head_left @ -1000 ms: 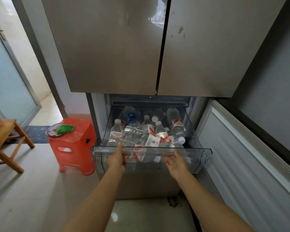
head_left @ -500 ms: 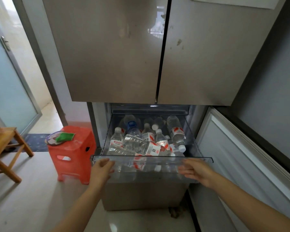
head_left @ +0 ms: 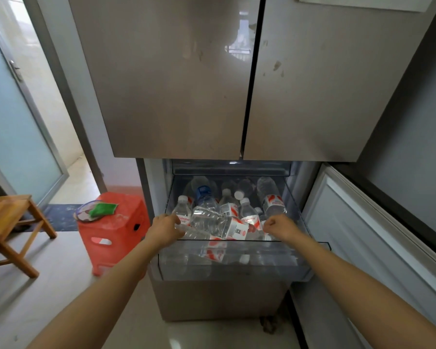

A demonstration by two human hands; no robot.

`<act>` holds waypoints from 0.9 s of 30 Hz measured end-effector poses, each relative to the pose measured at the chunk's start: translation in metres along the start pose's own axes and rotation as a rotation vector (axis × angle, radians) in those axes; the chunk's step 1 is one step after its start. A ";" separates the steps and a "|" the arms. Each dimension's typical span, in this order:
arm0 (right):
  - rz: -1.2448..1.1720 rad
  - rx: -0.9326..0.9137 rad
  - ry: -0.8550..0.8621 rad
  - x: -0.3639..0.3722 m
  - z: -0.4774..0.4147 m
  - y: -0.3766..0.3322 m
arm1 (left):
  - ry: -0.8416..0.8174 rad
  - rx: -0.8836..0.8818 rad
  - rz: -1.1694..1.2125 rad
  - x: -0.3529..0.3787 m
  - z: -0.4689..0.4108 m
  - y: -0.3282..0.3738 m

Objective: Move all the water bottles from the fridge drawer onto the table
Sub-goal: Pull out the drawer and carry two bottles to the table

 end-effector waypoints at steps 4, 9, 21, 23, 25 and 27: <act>0.164 0.006 -0.105 0.015 -0.015 0.005 | -0.150 0.003 0.067 0.015 -0.014 0.001; 0.319 -0.023 -0.238 0.028 -0.018 0.002 | -0.374 0.083 -0.058 0.031 -0.033 0.006; 0.376 -0.060 -0.360 0.030 -0.029 0.007 | -0.532 0.188 -0.218 0.056 -0.052 0.006; 0.383 -0.100 -0.367 0.018 -0.030 0.002 | -0.537 0.222 -0.241 0.056 -0.051 0.010; 0.430 -0.137 -0.357 -0.001 -0.032 -0.005 | -0.548 0.251 -0.254 0.056 -0.051 0.016; 0.494 -0.171 -0.336 -0.025 -0.034 -0.015 | -0.546 0.295 -0.311 0.052 -0.050 0.027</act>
Point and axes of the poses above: each hand's wrist, its own z-axis away from the middle knuckle, its own x-axis out of the palm, y = z × x, the point moved 8 cm from there along -z, towards the middle knuckle, and after that the axes turned 8 degrees about y, right-handed, at the moved point
